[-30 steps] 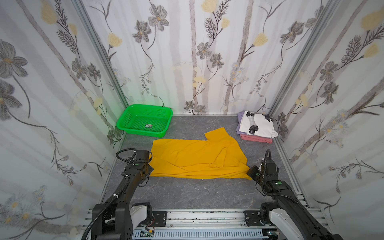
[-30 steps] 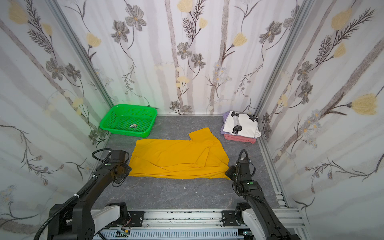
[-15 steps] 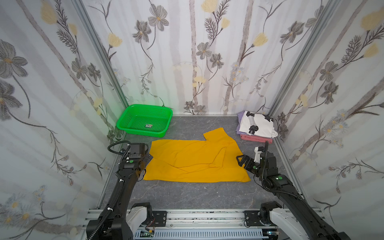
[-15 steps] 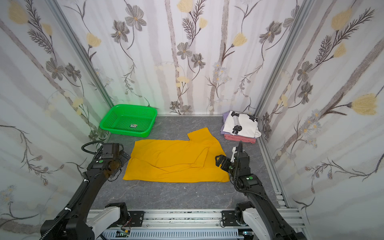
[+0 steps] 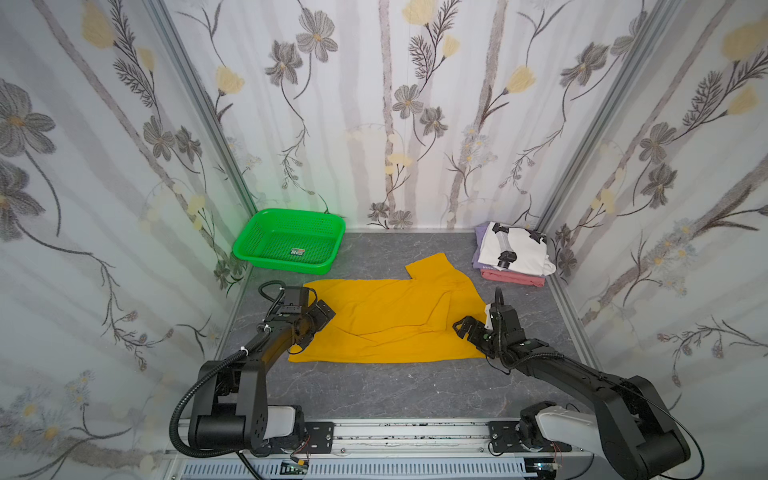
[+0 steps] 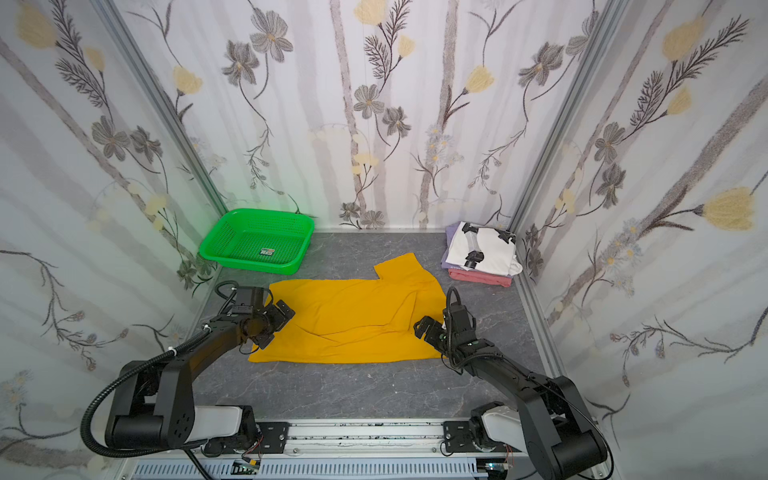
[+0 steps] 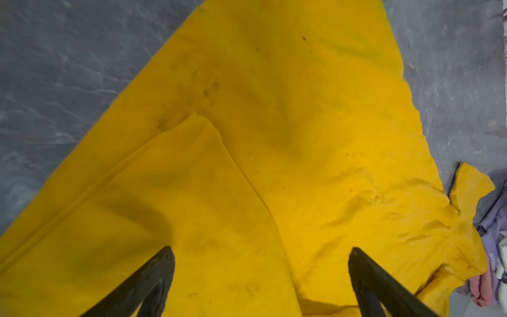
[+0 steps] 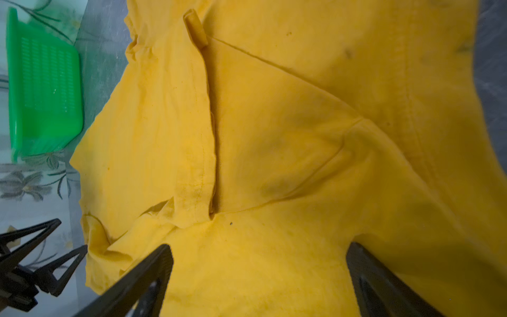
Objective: Fold and stack the t-shirts
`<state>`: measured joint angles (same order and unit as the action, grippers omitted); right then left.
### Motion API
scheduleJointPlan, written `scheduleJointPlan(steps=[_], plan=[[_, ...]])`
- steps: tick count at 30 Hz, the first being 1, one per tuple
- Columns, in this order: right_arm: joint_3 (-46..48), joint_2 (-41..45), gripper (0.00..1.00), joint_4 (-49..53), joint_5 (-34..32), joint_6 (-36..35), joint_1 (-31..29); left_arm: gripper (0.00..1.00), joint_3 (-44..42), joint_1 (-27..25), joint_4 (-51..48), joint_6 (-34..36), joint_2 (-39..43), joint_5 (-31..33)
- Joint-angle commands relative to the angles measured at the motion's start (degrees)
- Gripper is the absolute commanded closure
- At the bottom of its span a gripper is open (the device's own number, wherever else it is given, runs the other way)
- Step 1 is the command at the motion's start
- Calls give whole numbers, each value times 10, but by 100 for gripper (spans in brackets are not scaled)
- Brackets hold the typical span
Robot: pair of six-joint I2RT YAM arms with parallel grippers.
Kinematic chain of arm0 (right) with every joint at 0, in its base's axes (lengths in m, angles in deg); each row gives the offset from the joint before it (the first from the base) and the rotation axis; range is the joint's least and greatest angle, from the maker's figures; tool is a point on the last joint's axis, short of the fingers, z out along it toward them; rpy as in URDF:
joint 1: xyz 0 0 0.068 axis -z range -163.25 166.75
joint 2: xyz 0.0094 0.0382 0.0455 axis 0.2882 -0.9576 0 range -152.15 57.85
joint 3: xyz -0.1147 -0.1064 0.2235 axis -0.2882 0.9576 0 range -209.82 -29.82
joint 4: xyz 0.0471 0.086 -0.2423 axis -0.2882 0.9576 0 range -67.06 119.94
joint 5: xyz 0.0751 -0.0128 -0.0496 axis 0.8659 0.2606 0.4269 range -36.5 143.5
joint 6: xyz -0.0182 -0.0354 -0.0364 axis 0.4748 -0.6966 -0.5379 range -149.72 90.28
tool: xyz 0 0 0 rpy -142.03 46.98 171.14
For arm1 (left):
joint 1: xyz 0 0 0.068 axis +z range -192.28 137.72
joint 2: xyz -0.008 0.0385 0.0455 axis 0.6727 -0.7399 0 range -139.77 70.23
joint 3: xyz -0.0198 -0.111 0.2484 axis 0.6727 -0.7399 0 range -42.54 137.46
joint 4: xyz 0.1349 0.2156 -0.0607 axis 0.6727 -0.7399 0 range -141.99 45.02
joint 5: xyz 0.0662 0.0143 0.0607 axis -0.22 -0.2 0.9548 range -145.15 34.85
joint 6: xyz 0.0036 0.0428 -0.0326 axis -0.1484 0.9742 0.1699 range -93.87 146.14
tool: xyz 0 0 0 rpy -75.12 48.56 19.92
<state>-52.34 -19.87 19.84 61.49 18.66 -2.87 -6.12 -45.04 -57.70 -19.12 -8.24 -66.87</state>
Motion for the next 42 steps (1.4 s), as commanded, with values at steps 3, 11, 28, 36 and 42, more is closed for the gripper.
scheduleJointPlan(steps=[3,11,28,36,42], plan=[[25,68,0,74,-115,47,5,0,16,-9,47,-9,-20,-20],[-60,144,0,100,-72,-48,0,0,71,-14,30,15,-9,-37],[-359,-233,12,154,61,-189,20,0,195,-15,-49,60,-85,-80],[-206,-147,10,105,64,-127,-27,0,185,-14,-39,56,-100,-96],[-167,-156,9,70,89,-107,-44,0,179,-14,-32,56,-94,-95]])
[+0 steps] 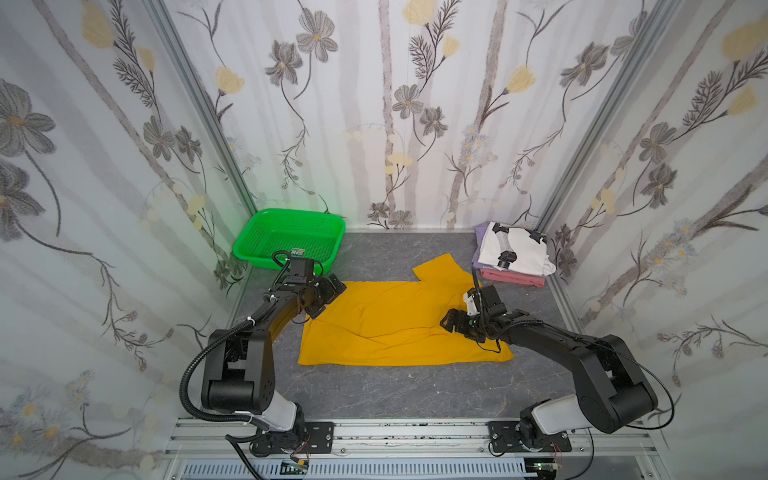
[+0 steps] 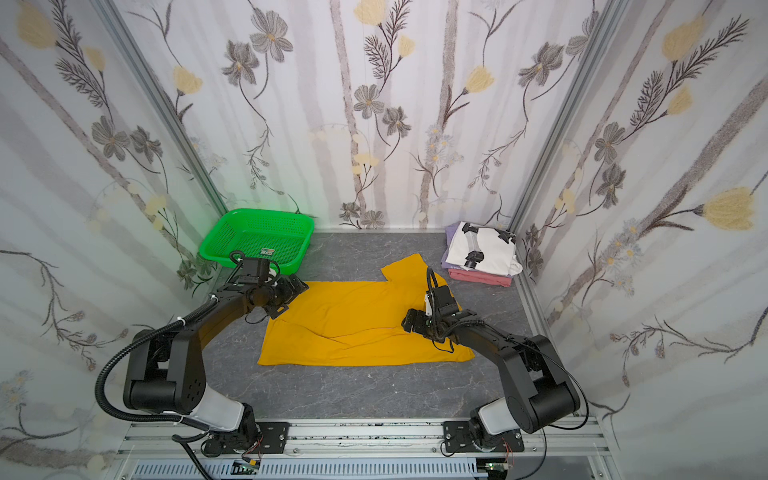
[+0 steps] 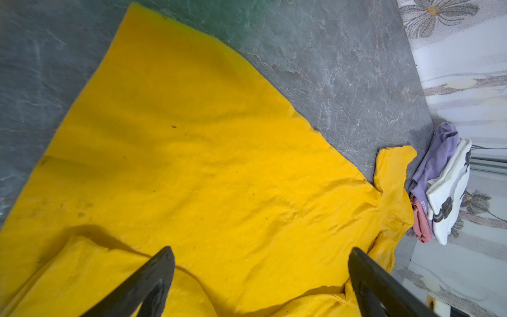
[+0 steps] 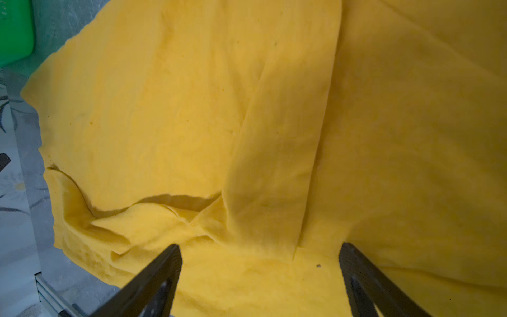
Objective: Fold and stack the t-shirts
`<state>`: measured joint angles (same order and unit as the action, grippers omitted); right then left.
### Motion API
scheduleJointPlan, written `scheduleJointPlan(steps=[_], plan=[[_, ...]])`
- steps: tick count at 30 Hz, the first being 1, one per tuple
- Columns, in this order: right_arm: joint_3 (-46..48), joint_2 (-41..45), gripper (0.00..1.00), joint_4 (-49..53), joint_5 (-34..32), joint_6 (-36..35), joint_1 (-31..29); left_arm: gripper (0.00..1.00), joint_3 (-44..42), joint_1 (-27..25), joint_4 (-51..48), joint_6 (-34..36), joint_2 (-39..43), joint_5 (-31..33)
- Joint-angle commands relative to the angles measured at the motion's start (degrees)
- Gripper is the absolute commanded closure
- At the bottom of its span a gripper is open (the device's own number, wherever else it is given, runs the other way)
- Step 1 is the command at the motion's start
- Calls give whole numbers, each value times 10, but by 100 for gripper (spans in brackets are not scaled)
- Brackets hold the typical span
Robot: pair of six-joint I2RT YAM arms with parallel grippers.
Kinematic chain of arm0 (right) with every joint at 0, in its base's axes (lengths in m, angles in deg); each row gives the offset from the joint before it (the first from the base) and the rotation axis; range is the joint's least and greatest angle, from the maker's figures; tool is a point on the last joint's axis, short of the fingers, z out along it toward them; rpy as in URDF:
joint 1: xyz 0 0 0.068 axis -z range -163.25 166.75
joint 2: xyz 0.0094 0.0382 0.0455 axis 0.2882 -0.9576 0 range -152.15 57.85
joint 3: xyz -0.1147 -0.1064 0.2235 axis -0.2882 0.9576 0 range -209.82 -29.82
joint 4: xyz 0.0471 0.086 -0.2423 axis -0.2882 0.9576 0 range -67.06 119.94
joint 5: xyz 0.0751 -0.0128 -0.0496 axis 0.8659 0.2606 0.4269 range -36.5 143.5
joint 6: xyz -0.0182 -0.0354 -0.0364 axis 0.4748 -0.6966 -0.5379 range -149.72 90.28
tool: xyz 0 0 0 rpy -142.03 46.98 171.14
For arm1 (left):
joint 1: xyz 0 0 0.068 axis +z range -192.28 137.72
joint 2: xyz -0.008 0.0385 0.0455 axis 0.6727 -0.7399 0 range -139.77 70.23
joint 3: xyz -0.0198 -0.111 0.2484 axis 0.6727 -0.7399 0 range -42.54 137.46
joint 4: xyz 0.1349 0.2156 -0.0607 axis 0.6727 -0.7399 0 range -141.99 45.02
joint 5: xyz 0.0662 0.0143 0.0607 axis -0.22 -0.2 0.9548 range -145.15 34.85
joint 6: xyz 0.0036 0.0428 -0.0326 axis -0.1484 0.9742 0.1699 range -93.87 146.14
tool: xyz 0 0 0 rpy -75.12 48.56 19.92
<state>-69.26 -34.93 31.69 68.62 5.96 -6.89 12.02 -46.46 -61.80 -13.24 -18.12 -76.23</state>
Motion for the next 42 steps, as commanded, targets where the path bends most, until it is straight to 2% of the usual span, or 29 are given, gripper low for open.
scheduleJointPlan(steps=[1,8,11,15,17,19,21,24,29,35,42], plan=[[1,-11,9,-55,22,21,-6,0,-3,1,7,-2,6,-2],[-28,-57,9,-87,49,26,-17,0,-7,2,2,2,13,1],[-112,-85,9,-90,71,24,-25,0,-5,2,4,0,10,0],[-298,-140,9,8,51,-11,-43,0,1,3,-2,1,11,-1],[-368,-168,9,19,64,-15,-46,0,2,5,-8,5,20,6],[-420,-196,9,20,91,-14,-47,0,1,7,-11,8,25,10],[-437,-206,9,33,89,-20,-47,0,1,10,-13,8,26,8],[-360,-169,8,18,60,-17,-45,0,1,11,-15,10,28,8],[-176,-80,4,-33,37,10,-36,0,-7,8,12,-3,15,-13],[2,31,0,-43,3,35,-26,0,-10,-18,15,-10,1,-10],[92,91,0,-13,-48,65,-25,0,-39,-30,36,-36,-6,5]])
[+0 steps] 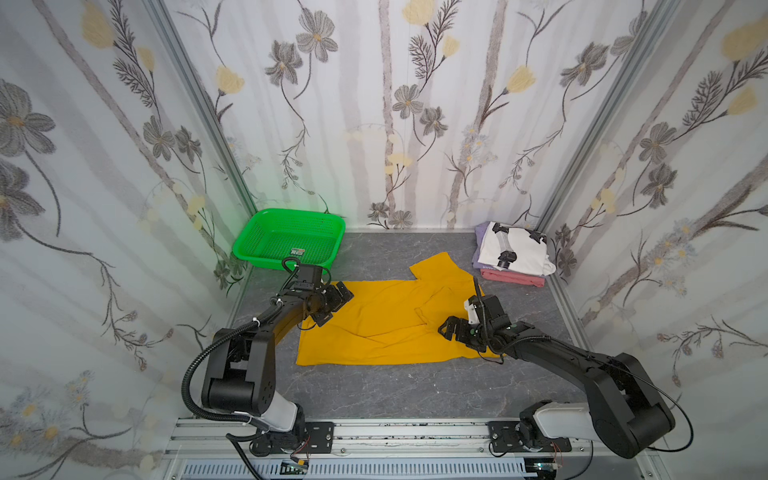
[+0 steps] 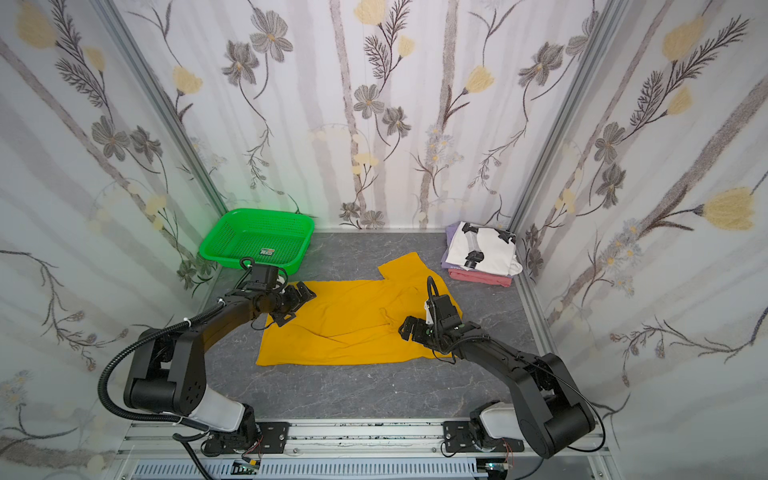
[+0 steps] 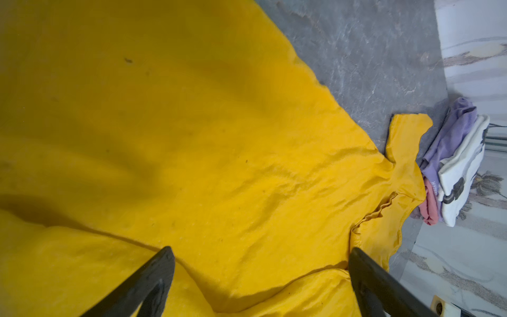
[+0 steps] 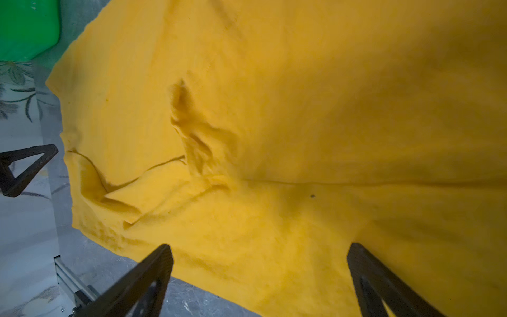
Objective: Fold and stack the t-shirts
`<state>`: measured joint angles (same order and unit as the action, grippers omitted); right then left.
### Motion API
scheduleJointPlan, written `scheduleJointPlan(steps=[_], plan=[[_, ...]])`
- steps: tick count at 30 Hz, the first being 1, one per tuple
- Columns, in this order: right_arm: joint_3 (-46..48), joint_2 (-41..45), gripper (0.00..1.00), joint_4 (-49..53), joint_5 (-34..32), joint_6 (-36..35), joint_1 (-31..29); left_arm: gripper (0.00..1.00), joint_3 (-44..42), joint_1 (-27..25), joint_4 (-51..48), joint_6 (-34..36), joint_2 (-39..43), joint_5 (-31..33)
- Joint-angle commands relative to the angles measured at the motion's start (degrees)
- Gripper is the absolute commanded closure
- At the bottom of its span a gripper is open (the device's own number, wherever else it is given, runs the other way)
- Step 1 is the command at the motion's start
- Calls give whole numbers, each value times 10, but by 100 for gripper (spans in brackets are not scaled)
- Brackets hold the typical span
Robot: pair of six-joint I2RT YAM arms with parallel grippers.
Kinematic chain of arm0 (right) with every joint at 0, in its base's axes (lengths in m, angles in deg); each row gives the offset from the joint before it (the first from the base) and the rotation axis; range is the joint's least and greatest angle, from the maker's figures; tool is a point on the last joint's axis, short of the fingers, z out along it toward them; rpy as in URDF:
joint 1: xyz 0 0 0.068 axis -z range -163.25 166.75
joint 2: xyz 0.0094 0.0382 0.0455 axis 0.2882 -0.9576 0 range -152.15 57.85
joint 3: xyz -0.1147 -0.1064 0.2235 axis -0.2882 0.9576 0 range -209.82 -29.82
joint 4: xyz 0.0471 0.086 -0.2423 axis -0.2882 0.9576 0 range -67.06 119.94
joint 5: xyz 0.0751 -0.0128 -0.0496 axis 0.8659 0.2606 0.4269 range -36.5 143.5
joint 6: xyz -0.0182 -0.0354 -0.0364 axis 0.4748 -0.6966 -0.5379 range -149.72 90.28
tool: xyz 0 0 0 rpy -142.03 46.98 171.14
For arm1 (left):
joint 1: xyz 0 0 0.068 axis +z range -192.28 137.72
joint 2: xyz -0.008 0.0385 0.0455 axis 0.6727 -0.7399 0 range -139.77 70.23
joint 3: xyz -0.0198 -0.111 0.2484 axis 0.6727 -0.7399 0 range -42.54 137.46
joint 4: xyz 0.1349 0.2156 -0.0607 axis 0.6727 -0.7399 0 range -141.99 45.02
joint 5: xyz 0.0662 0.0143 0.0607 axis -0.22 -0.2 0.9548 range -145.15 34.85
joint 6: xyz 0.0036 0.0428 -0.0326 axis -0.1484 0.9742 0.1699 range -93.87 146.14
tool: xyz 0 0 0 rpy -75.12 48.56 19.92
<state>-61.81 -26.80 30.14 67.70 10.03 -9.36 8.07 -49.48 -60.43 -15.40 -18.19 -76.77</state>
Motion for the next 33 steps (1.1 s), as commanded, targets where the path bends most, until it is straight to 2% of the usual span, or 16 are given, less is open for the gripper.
scheduleJointPlan(steps=[1,4,9,12,14,17,24,28,33], plan=[[24,15,0,12,-49,33,1,0,7,0,18,-14,-6,13],[60,67,0,45,-107,85,-7,0,18,0,1,-9,1,32],[104,227,0,148,-208,179,-26,0,23,9,-26,-13,11,79],[102,288,0,188,-225,179,-28,0,30,11,-29,-17,0,86],[85,290,0,195,-236,156,-27,0,40,11,-28,-20,-12,83],[45,255,0,181,-234,113,-26,0,52,11,-27,-22,-19,77],[-47,85,0,100,-133,16,-35,0,72,12,-48,-4,7,92],[-149,-40,0,141,-140,-40,-89,0,73,21,-57,4,18,97],[-220,-129,0,193,-168,-53,-144,0,67,36,-63,9,35,97]])
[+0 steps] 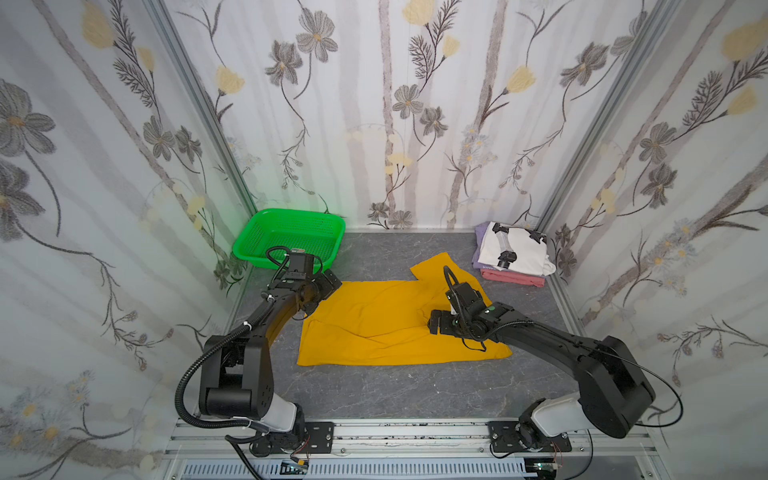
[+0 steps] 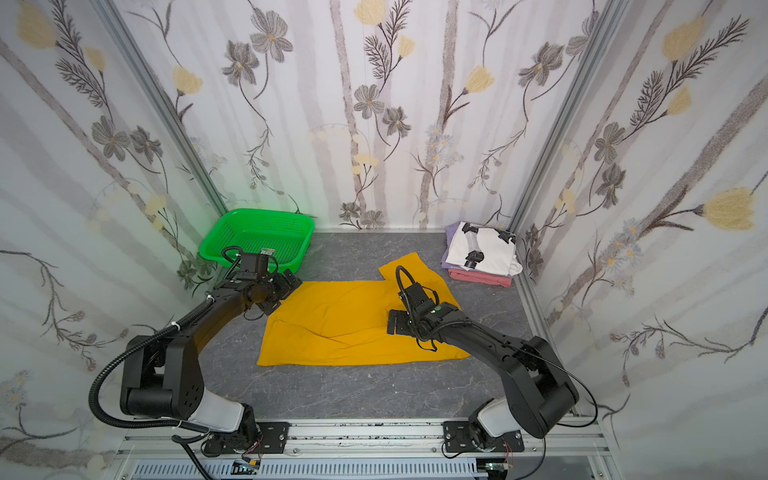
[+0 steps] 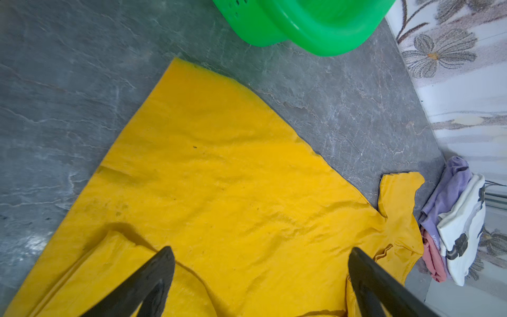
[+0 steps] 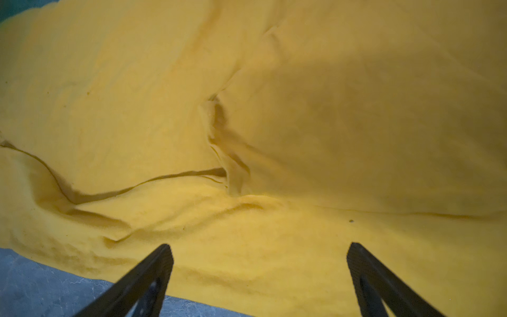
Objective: Fold and stack the t-shirts
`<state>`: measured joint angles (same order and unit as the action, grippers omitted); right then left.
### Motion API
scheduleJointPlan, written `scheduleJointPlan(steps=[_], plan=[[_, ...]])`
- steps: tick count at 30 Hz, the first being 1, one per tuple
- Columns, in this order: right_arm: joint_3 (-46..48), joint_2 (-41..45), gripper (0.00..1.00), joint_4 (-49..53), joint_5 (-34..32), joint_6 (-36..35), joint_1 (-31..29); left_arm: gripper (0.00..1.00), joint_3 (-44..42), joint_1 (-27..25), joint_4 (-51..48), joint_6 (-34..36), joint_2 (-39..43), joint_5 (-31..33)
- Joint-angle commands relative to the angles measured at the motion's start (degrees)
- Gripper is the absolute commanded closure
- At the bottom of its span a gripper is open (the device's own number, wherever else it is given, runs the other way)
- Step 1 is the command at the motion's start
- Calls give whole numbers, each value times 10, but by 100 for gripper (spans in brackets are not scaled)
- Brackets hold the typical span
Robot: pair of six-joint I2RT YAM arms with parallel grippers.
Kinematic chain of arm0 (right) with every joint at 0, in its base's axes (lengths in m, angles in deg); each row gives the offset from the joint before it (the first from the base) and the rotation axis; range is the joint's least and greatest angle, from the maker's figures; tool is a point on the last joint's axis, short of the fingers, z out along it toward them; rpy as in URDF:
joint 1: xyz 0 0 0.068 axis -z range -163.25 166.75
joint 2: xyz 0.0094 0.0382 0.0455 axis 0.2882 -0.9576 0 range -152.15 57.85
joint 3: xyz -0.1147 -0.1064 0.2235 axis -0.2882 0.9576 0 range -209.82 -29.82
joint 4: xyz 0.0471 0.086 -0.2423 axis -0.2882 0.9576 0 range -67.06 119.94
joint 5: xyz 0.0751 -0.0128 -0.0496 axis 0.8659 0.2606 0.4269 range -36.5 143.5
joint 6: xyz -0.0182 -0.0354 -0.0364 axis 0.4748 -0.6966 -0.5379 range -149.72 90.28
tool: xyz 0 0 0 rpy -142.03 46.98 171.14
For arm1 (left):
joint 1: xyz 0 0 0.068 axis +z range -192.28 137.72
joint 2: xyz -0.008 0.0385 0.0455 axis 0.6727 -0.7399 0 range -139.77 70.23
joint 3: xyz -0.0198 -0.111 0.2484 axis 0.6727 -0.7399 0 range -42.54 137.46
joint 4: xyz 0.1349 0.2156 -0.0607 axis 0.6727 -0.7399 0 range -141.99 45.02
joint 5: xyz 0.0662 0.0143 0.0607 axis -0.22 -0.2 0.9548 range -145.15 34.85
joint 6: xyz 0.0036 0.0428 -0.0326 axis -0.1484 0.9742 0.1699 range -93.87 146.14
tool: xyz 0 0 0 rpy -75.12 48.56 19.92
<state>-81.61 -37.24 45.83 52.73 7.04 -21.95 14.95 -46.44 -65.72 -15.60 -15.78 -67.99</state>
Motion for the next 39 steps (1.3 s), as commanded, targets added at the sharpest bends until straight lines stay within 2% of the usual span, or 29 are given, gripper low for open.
scheduleJointPlan(steps=[1,4,11,17,20,22,25,28,32,34,39], plan=[[-33,-40,0,57,-35,-22,-30,0,-4,9,-10,13,16,10],[-39,-73,0,86,-53,-13,-61,0,-10,17,-10,15,27,12],[-1,-111,0,115,-46,33,-137,0,-14,25,-12,17,31,13],[144,-31,0,107,17,133,-207,0,-19,24,-26,15,16,25],[176,30,0,128,28,179,-233,0,-25,22,-18,9,4,21],[171,74,0,143,17,182,-232,0,-23,20,-14,9,-6,18],[103,98,0,186,-36,135,-184,0,-14,16,-13,5,-18,18],[9,92,0,190,-70,44,-99,0,-1,10,-16,4,-22,26],[-84,41,0,137,-53,-66,36,0,16,5,-24,7,-33,24],[-127,-19,0,117,-45,-108,96,0,20,5,-28,9,-34,22],[-208,-125,0,81,-28,-152,201,0,28,5,-38,19,-31,22]])
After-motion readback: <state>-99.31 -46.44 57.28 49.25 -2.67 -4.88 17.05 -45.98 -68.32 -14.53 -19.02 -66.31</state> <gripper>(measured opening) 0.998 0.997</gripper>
